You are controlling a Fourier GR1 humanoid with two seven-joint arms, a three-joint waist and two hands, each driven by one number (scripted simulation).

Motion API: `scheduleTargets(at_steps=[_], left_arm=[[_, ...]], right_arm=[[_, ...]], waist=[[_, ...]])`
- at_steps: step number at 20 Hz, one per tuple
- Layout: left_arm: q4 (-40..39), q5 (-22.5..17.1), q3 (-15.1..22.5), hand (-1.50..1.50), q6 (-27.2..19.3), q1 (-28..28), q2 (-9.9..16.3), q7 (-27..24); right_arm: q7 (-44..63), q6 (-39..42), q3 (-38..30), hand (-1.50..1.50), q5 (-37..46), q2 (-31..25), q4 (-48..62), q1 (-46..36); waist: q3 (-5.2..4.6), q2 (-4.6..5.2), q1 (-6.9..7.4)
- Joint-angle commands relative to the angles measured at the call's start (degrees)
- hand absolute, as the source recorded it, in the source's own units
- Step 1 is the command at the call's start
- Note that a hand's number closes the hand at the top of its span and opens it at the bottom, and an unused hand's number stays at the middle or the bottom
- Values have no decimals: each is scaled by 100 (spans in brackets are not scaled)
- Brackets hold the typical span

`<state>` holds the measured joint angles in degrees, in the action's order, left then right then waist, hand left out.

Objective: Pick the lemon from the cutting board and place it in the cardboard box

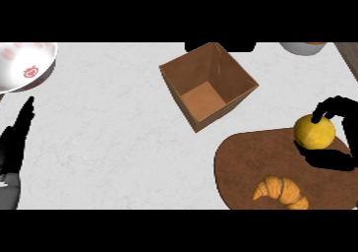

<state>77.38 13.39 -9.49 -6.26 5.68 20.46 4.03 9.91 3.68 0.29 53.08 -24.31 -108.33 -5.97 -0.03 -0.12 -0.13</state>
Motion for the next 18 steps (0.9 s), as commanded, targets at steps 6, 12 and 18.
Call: scheduleTargets(at_steps=[6, 12, 18], left_arm=[[-1, 60, 78, 0, 29, 7, -189, 24], [-196, 145, -25, 0, 2, 61, -131, -194], [383, -139, -140, 0, 488, -165, 118, 87]], right_arm=[[1090, 783, 566, 150, -356, 1060, 129, -1764], [1340, 664, 40, 150, -561, 1452, 1669, -3322], [1389, 81, -318, 150, -630, 1945, 3356, -4319]], waist=[[-2, 15, 105], [0, 27, 101], [4, 39, 191]])
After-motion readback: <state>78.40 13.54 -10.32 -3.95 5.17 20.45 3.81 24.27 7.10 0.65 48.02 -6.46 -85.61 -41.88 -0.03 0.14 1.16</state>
